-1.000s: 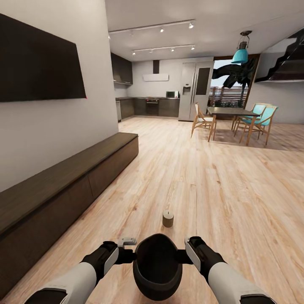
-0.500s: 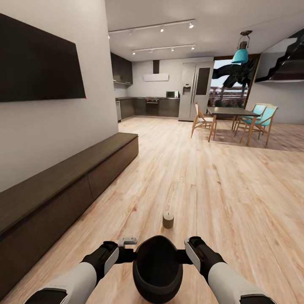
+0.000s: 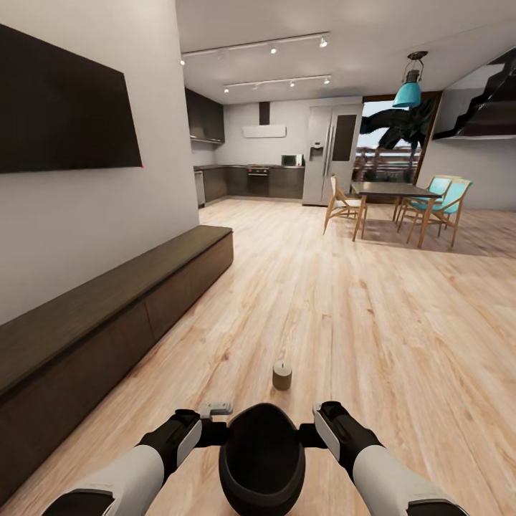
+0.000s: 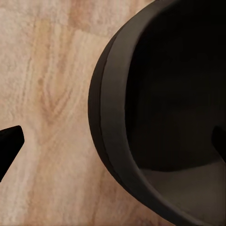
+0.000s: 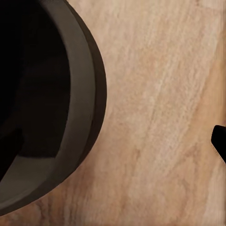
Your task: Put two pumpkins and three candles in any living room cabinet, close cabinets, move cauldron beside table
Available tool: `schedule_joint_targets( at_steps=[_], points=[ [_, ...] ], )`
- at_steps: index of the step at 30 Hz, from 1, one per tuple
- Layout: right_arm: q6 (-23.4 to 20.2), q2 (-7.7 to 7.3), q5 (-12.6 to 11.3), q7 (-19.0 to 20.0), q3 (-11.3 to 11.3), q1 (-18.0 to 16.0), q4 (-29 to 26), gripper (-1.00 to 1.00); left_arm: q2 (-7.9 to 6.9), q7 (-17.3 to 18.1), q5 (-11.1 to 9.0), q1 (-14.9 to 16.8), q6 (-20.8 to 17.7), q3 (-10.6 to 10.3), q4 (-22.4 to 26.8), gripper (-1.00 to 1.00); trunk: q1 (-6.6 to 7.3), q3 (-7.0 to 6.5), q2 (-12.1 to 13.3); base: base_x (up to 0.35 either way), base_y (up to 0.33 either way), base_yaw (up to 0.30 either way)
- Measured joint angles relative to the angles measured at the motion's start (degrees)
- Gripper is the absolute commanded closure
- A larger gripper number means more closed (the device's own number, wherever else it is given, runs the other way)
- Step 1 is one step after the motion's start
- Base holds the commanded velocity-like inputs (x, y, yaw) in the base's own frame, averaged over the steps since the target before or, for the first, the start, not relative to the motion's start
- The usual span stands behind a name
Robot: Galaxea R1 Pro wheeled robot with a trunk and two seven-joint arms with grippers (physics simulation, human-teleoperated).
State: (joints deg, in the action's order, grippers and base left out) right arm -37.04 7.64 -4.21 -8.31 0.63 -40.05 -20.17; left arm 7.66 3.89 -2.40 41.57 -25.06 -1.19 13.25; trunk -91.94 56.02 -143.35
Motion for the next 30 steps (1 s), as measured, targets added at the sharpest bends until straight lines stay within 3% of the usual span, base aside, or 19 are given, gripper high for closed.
schedule_joint_targets(
  at_steps=[22,26,30],
  points=[
    [0.07,0.04,-0.06,0.01,0.00,-0.02,-0.13,-1.00,0.00,0.00,0.00,0.00,0.00,0.00,0.07,-1.00,0.00,0.00,0.00,0.002,-0.003,0.000],
    [0.11,0.26,-0.24,0.01,0.00,-0.02,-0.33,-1.00,0.00,0.01,0.00,0.00,0.02,0.00,0.14,-1.00,-0.11,0.88,-0.05,0.000,0.000,0.000],
    [0.05,0.54,-0.46,0.02,0.00,-0.30,-0.75,-1.00,0.00,0.01,0.00,0.00,0.44,0.00,0.24,-1.00,-0.11,0.89,-0.05,0.000,0.000,0.000]
  ],
)
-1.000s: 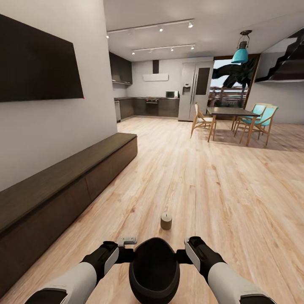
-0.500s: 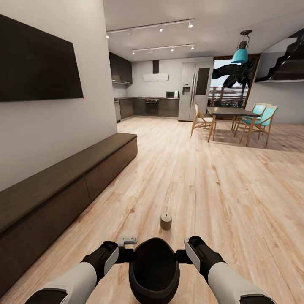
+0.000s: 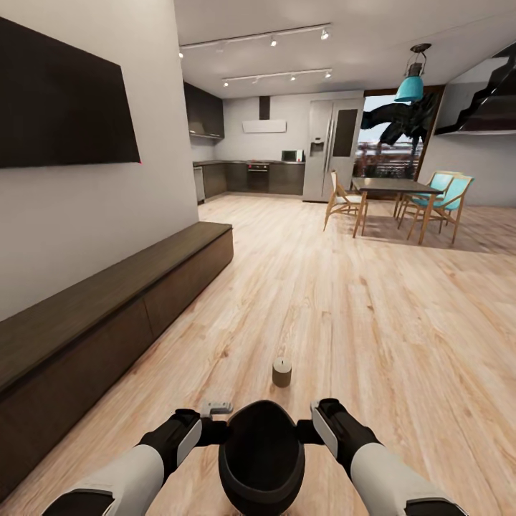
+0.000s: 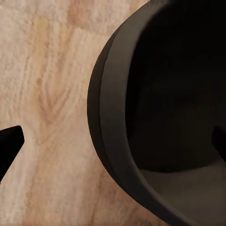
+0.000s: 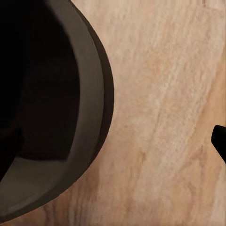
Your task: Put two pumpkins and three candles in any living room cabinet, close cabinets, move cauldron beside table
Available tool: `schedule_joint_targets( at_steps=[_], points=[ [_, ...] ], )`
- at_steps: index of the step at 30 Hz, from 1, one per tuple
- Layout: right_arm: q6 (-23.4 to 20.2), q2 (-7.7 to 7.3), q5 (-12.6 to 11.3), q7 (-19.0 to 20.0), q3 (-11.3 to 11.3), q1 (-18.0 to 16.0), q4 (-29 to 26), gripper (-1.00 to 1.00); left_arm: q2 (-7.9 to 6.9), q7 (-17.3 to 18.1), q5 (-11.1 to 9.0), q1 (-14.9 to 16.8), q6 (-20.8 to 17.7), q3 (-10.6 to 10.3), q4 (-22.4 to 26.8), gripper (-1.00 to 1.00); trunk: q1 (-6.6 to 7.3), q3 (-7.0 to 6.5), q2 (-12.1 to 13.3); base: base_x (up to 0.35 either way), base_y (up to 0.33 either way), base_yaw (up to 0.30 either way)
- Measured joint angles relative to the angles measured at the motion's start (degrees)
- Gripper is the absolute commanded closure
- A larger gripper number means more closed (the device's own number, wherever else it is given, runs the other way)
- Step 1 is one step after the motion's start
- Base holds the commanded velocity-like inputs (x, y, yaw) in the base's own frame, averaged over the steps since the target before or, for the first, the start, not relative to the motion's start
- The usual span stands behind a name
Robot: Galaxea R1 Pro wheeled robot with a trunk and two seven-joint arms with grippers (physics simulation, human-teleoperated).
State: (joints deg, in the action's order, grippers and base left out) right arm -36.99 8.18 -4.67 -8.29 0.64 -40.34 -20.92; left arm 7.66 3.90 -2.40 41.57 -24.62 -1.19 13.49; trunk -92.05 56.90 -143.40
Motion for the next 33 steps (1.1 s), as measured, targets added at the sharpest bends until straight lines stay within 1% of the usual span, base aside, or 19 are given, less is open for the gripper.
schedule_joint_targets(
  at_steps=[1,8,14,20,26,33],
  points=[
    [-0.01,0.03,-0.02,0.00,0.00,-0.05,-0.02,-1.00,0.00,0.00,0.00,0.00,0.18,0.00,0.01,-1.00,0.00,0.00,0.00,0.000,0.000,0.000],
    [0.01,0.77,-0.10,0.06,-0.01,-0.23,0.55,-1.00,0.05,0.00,0.00,0.00,0.98,0.00,-0.03,-1.00,-0.18,1.55,-0.09,0.000,0.000,0.000],
    [0.09,0.94,-0.09,0.09,-0.01,-0.25,0.69,-1.00,0.08,0.00,0.00,0.00,1.12,0.00,-0.06,-1.00,-0.34,2.88,-0.17,0.000,0.000,0.000],
    [0.23,0.95,-0.04,0.09,0.02,-0.25,0.13,-1.00,0.13,0.00,0.00,0.00,1.22,0.00,-0.06,-1.00,-0.34,2.88,-0.18,0.000,0.000,0.000],
    [1.62,0.98,-0.02,0.09,0.06,-0.25,-0.19,-1.00,0.16,0.00,0.02,0.00,1.26,-0.07,0.06,-1.00,-0.49,4.21,-0.25,0.000,0.000,0.000],
    [2.11,1.04,-0.01,0.09,0.07,-0.25,-0.31,-1.00,0.17,0.00,0.08,0.00,2.18,-0.08,0.10,-1.00,-0.67,5.76,-0.35,0.000,0.000,0.000]
  ],
)
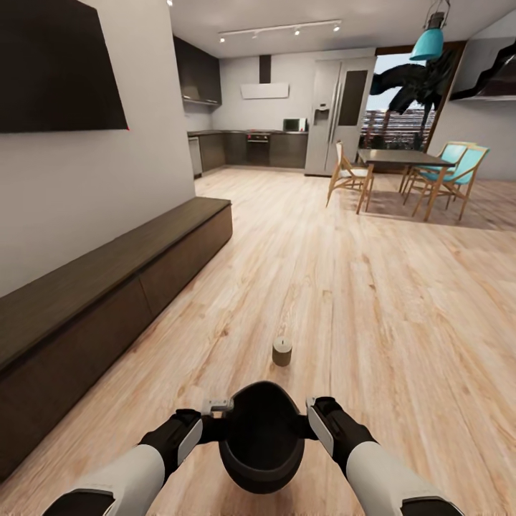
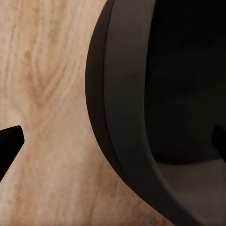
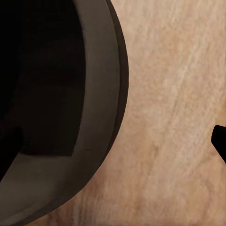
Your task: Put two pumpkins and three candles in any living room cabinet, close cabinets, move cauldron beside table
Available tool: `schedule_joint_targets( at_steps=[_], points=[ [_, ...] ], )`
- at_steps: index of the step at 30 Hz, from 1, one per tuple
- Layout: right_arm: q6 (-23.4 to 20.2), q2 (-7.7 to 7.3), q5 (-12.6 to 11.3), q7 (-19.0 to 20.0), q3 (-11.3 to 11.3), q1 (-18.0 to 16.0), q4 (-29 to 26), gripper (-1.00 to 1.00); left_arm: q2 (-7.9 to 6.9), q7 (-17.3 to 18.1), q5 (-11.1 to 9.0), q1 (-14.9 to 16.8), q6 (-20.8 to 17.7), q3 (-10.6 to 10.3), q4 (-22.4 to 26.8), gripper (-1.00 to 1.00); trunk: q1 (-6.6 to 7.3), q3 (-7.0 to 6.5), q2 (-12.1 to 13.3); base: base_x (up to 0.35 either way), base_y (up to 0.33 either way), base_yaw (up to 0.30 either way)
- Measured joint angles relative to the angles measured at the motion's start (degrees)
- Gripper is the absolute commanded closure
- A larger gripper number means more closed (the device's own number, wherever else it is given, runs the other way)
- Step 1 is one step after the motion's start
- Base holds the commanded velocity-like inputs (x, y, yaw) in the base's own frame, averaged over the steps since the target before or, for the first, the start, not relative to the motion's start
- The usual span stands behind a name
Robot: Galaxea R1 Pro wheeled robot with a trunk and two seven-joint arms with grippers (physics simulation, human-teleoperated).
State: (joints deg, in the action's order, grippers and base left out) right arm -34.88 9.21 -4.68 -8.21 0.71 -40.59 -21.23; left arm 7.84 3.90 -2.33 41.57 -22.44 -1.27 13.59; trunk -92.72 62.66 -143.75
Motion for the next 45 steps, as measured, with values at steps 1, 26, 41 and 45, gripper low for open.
schedule_joint_targets(
  at_steps=[1,26,41,45],
  points=[
    [0.05,0.02,-0.01,0.03,0.00,0.00,-0.03,-1.00,0.00,-0.02,0.00,0.00,0.07,0.00,0.05,-1.00,-0.03,0.22,-0.01,0.000,0.000,0.000],
    [2.56,0.37,-0.08,0.14,-0.03,-0.68,-1.15,-1.00,0.00,-0.05,0.01,0.61,-0.08,-0.47,6.03,-1.00,-0.43,3.78,-0.23,0.000,0.000,0.000],
    [2.68,0.36,-0.08,0.12,-0.08,-0.71,-1.01,-1.00,-0.07,-0.06,0.01,0.54,0.10,-0.48,5.91,-1.00,-0.56,4.88,-0.30,0.000,0.000,0.000],
    [2.68,0.36,-0.08,0.10,-0.07,-0.71,-1.00,1.00,-0.08,-0.06,0.01,0.53,0.09,-0.48,5.92,-1.00,-0.56,4.88,-0.30,0.000,0.000,0.000]
  ],
)
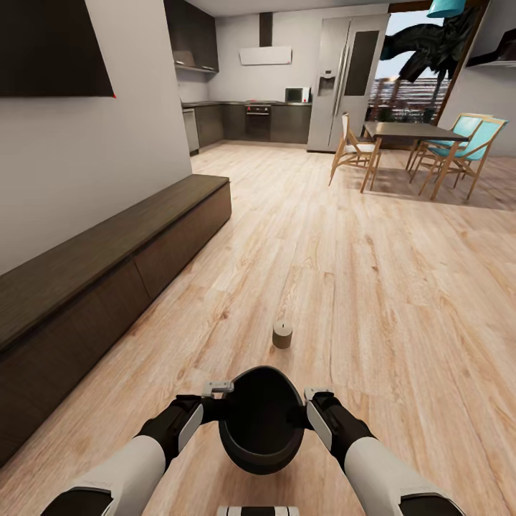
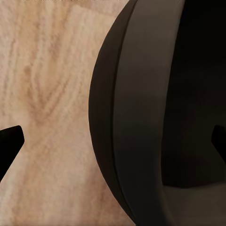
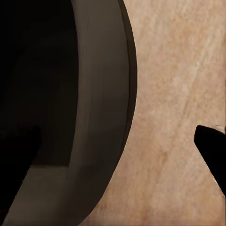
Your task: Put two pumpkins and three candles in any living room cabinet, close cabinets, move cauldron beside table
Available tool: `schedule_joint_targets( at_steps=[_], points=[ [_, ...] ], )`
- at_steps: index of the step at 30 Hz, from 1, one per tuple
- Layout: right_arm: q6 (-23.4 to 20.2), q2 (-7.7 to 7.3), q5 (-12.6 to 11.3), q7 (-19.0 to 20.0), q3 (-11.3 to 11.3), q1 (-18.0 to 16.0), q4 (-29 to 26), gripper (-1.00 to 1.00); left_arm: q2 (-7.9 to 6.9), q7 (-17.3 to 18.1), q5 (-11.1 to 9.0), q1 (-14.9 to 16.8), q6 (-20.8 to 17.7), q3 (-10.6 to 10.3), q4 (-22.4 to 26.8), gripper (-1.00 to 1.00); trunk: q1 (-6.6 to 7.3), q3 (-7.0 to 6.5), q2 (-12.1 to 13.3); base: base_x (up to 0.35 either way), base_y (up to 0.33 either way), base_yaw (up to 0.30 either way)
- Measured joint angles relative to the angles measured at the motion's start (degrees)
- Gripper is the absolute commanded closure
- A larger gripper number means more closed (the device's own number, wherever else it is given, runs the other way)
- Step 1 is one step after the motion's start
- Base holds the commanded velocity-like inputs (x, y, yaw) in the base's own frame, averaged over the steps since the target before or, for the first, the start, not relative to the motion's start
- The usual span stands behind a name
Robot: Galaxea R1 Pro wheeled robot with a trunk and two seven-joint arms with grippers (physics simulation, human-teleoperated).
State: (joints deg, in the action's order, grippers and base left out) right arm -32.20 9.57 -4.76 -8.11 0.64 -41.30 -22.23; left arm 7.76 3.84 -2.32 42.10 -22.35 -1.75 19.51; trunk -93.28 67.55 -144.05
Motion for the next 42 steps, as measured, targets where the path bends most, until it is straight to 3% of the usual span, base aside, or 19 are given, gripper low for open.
schedule_joint_targets(
  at_steps=[3,4,7,20,21,25,42],
  points=[
    [0.09,0.02,-0.62,0.13,-0.05,0.00,-0.02,1.00,0.00,0.00,0.00,0.00,0.02,0.00,-0.02,-1.00,0.00,0.00,0.00,0.000,0.000,0.000],
    [-0.11,-0.02,0.77,0.02,-0.05,-0.01,-0.01,1.00,0.00,0.00,0.00,-0.01,0.00,0.00,-0.01,-1.00,0.00,0.00,0.00,0.000,0.000,0.000],
    [-0.17,-0.04,1.81,-0.18,0.04,-0.06,-0.06,1.00,-0.01,0.00,0.00,-0.01,-0.01,0.01,-0.01,-1.00,0.01,-0.01,-0.01,0.000,0.000,0.000],
    [-0.17,-0.03,1.85,-0.16,0.05,-0.05,-0.05,1.00,0.04,0.00,0.00,-0.01,0.08,-0.02,-0.01,-1.00,0.01,-0.01,0.00,0.000,0.000,0.000],
    [-0.17,-0.03,1.84,-0.16,0.05,-0.05,-0.05,1.00,0.04,0.00,0.00,-0.01,0.08,-0.04,-0.01,1.00,0.01,-0.01,0.00,0.000,0.000,0.000],
    [-0.13,0.03,1.26,-0.08,0.03,-0.04,-0.03,1.00,0.09,0.13,-0.78,-0.06,0.05,-0.08,0.00,1.00,0.01,-0.01,-0.01,0.000,0.000,0.000],
    [-0.03,-0.03,1.50,0.41,-0.18,-0.01,-0.01,1.00,-0.01,-0.42,0.45,-0.39,0.27,-0.04,0.37,1.00,0.01,-0.01,-0.01,0.000,0.000,0.000]
  ],
)
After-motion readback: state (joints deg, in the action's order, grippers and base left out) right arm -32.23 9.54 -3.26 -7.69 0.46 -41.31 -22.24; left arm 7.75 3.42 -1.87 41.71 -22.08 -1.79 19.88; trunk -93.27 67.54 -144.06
